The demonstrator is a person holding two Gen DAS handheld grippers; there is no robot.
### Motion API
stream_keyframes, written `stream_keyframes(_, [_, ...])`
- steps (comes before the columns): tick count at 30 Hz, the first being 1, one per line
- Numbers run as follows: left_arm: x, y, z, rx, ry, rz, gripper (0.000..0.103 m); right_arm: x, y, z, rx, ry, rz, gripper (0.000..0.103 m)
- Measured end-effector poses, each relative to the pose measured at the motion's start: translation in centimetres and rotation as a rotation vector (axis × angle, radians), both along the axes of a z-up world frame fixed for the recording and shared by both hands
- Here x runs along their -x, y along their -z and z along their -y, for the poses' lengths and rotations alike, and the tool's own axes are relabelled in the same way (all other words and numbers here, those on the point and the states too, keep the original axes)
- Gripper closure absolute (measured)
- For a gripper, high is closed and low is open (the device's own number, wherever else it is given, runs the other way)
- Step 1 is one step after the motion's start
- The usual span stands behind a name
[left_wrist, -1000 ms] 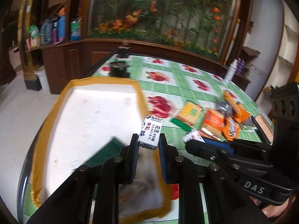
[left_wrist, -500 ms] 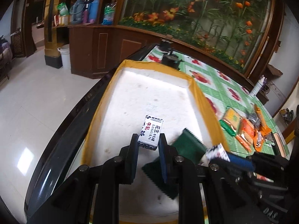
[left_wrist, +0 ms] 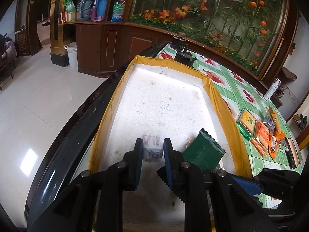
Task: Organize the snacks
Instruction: 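Carry both small items into the tray and open both grippers, then grasp another white candy with the right gripper while the left grasps the yellow WEIDAN cracker pack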
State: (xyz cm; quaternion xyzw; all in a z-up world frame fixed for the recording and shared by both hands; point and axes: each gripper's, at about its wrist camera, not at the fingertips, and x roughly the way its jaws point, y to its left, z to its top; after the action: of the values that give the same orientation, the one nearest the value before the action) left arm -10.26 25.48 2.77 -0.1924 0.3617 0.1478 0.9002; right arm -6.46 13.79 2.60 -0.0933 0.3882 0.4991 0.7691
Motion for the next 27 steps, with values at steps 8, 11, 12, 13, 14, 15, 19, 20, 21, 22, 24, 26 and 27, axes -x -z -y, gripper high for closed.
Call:
stream_keyframes(8, [0.2,-1.1,0.6,-0.012,0.007,0.012,0.072,-0.6,-1.6,2.0,-0.087,0.01,-0.013,0.068])
stream_keyframes(11, [0.2,-1.7,1.1,-0.02,0.02,0.018,0.072,-2.4,-2.5,4.5,-0.143,0.075,-0.016,0.068])
stream_keyframes(12, [0.1,-1.9,1.4,-0.022,0.025,0.022,0.071,-3.3,-2.6,5.6,-0.152,0.116,-0.013,0.068])
stream_keyframes(13, [0.0,-2.1,1.7,-0.026,0.029,0.024,0.071,-4.4,-2.6,6.7,-0.151,0.159,-0.015,0.068])
stream_keyframes(14, [-0.1,-2.1,1.9,-0.028,0.032,0.026,0.07,-5.0,-2.5,7.4,-0.147,0.183,-0.018,0.068])
stream_keyframes(15, [-0.2,-2.2,2.1,-0.03,0.037,0.027,0.069,-5.9,-2.1,8.3,-0.127,0.225,-0.024,0.068])
stream_keyframes(19, [-0.9,-2.4,3.1,-0.033,0.058,0.024,0.068,-7.8,0.4,9.1,-0.017,0.269,-0.075,0.068])
stream_keyframes(20, [-1.1,-2.3,3.3,-0.034,0.066,0.023,0.068,-7.9,0.7,9.0,0.001,0.277,-0.071,0.068])
stream_keyframes(21, [-1.1,-2.3,3.6,-0.036,0.074,0.023,0.068,-7.9,0.8,8.9,0.012,0.278,-0.07,0.068])
stream_keyframes(22, [-1.2,-2.3,3.9,-0.04,0.082,0.021,0.068,-8.0,1.0,8.5,0.022,0.27,-0.074,0.068])
stream_keyframes(24, [-1.4,-2.4,4.2,-0.043,0.094,0.021,0.068,-7.8,1.2,8.0,0.033,0.264,-0.072,0.068])
stream_keyframes(26, [-1.5,-2.5,4.4,-0.044,0.101,0.021,0.068,-7.7,1.7,6.6,0.073,0.247,-0.058,0.068])
stream_keyframes(27, [-1.5,-2.5,4.5,-0.045,0.105,0.023,0.068,-7.5,2.0,6.1,0.092,0.242,-0.048,0.068])
